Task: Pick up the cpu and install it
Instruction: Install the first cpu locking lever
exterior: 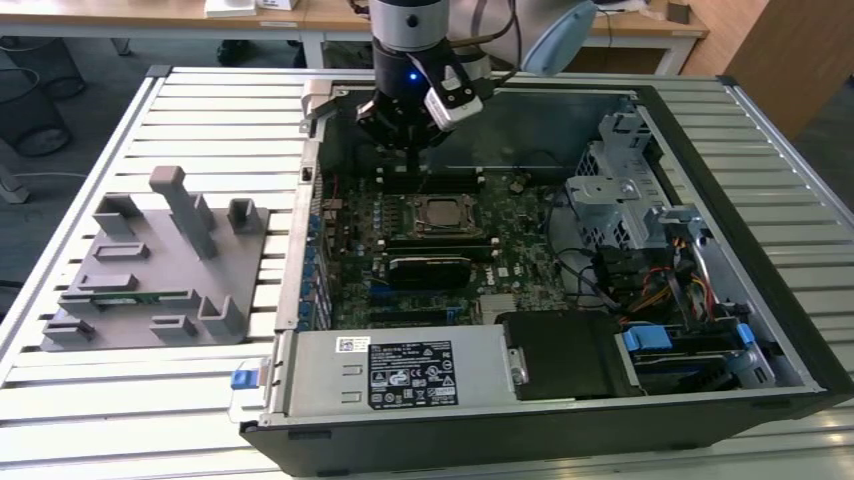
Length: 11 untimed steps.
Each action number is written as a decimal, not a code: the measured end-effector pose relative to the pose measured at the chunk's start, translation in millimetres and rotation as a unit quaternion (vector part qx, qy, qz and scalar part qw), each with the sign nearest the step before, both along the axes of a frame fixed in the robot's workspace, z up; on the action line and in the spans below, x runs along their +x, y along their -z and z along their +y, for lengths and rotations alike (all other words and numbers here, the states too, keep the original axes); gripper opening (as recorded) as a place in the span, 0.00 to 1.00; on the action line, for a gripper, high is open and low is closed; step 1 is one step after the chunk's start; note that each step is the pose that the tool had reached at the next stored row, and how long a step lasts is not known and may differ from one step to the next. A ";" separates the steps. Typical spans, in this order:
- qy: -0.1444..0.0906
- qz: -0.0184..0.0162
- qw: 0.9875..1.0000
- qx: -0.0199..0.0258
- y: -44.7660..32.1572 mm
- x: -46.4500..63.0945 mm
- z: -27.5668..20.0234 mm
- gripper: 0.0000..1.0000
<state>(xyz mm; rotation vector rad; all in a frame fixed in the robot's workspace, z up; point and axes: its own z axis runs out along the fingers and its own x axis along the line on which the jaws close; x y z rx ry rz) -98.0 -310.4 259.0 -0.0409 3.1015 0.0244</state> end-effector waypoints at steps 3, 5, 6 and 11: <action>0.000 0.000 1.000 0.000 0.0 3.1 0.0 0.11; 0.000 0.000 1.000 0.000 0.0 5.3 0.0 0.11; 0.000 0.000 1.000 0.000 0.0 6.4 0.0 0.11; 0.000 0.000 1.000 0.000 0.0 12.5 0.0 0.11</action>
